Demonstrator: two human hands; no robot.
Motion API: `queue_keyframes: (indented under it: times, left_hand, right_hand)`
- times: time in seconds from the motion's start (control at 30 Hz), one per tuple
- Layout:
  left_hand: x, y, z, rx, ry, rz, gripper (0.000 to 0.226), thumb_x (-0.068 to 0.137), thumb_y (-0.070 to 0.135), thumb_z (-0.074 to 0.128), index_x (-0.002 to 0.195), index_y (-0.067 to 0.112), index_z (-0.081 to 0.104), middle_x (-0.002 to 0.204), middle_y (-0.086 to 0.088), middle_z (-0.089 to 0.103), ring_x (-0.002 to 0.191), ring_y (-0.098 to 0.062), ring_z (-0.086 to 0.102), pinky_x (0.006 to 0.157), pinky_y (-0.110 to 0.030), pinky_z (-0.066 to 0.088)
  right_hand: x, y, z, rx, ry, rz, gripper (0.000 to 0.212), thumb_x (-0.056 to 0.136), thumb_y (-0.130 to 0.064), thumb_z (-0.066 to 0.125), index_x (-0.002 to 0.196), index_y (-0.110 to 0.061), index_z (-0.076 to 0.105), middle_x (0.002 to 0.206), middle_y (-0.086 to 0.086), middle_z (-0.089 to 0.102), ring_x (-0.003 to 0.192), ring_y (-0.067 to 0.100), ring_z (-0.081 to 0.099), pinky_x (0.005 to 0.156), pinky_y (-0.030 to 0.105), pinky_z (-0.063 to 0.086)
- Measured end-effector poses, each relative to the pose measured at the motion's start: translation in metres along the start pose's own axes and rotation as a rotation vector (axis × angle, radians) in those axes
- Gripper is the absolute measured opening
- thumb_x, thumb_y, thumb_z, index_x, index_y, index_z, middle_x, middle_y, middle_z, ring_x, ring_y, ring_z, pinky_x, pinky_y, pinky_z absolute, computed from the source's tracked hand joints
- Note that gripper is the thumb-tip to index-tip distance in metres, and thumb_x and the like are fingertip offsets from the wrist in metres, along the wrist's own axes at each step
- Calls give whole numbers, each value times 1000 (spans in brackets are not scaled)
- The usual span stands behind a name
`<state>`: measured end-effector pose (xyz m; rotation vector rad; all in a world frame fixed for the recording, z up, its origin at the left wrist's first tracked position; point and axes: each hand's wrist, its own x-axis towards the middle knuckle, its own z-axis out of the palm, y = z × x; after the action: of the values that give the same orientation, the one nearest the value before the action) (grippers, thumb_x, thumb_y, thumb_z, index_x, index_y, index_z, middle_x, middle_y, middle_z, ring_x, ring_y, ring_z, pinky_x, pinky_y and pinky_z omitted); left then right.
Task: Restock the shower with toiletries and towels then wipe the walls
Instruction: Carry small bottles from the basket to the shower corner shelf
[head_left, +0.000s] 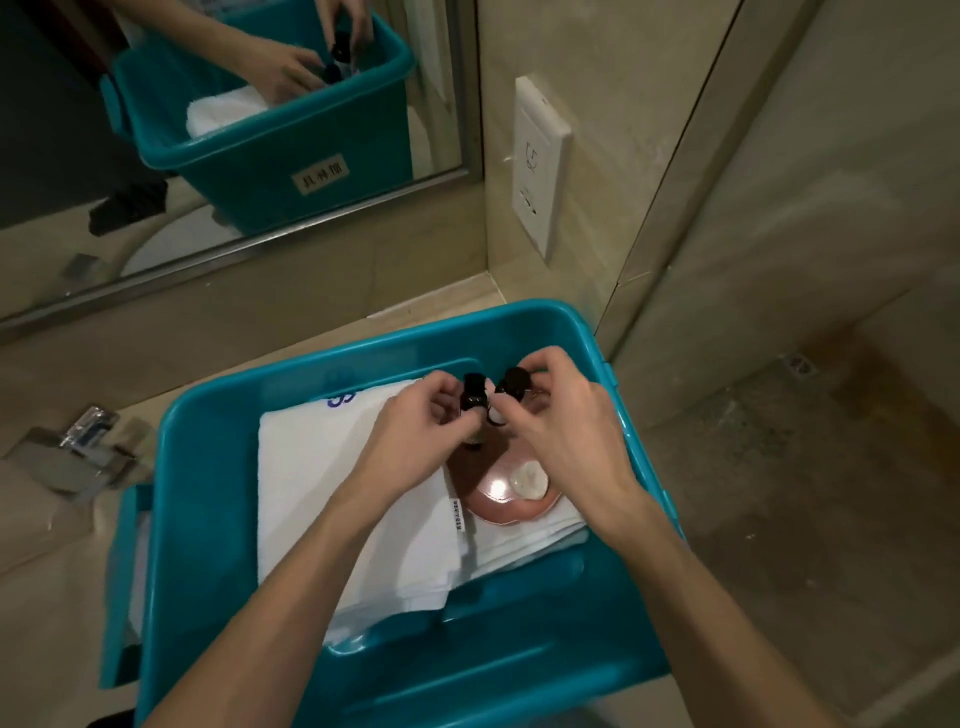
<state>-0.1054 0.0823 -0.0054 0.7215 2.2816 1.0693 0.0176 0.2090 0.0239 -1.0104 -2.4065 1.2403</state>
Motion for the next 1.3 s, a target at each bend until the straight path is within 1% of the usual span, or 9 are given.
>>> queue_keyframes:
  times: [0.13, 0.23, 0.43, 0.6, 0.7, 0.83, 0.97, 1.13, 1.3]
  left_hand:
    - [-14, 5, -28, -432, -41, -91, 31, 81, 33, 77, 110, 23, 70, 84, -3, 74, 77, -16, 68, 77, -34, 51]
    - [-35, 12, -45, -622, -148, -105, 30, 86, 25, 75, 112, 12, 66, 93, -10, 76, 86, -31, 73, 82, -40, 57]
    - [-94, 25, -53, -779, -354, -22, 13, 96, 30, 66, 101, 19, 65, 96, -4, 74, 81, -23, 69, 82, -45, 59]
    - [-137, 43, -35, -810, -497, 45, 9, 96, 29, 66, 97, 20, 66, 115, 3, 70, 77, -18, 72, 66, -33, 59]
    - [-161, 64, -17, -760, -599, 103, 9, 96, 27, 66, 98, 18, 65, 100, -4, 73, 79, -18, 72, 65, -32, 61]
    - [-191, 98, 9, -736, -697, 177, 10, 95, 27, 68, 96, 19, 62, 89, 1, 71, 75, -15, 69, 62, -30, 58]
    - [-220, 130, 39, -702, -758, 243, 10, 92, 27, 72, 92, 23, 63, 88, 0, 69, 73, -16, 64, 57, -25, 55]
    - [-264, 166, 89, -646, -832, 314, 9, 89, 30, 74, 89, 25, 67, 95, 1, 70, 82, -20, 59, 64, -31, 58]
    - [-330, 199, 157, -650, -901, 353, 6, 91, 27, 72, 94, 23, 69, 86, 4, 69, 64, -8, 59, 62, -32, 59]
  right_hand:
    - [-20, -18, -12, 342, 36, 83, 22, 81, -37, 82, 92, -27, 66, 82, -9, 76, 72, 2, 70, 68, 29, 54]
    - [-52, -31, -15, 565, 96, 144, 16, 83, -30, 81, 94, -24, 70, 85, 0, 78, 79, 12, 73, 78, 38, 56]
    - [-141, -52, -11, 763, 280, 222, 12, 90, -19, 73, 101, -16, 71, 90, 3, 79, 80, 9, 71, 79, 30, 57]
    - [-221, -54, -18, 745, 439, 260, 14, 92, -19, 69, 105, -18, 73, 92, 1, 78, 83, 11, 70, 71, 27, 58]
    - [-262, -55, -36, 704, 572, 252, 15, 94, -18, 67, 108, -16, 72, 89, -1, 78, 77, 8, 70, 63, 24, 56]
    - [-310, -49, -66, 660, 751, 250, 15, 94, -21, 68, 108, -20, 74, 94, 5, 77, 83, 14, 69, 69, 30, 54]
    - [-357, -37, -97, 661, 888, 265, 15, 94, -22, 68, 108, -21, 74, 102, 7, 76, 88, 19, 71, 74, 34, 57]
    - [-428, -6, -129, 700, 1021, 300, 13, 93, -21, 69, 105, -20, 75, 100, 7, 77, 90, 21, 72, 78, 39, 59]
    - [-506, 33, -178, 706, 1100, 320, 16, 94, -17, 68, 108, -14, 74, 100, 7, 77, 85, 15, 72, 65, 25, 58]
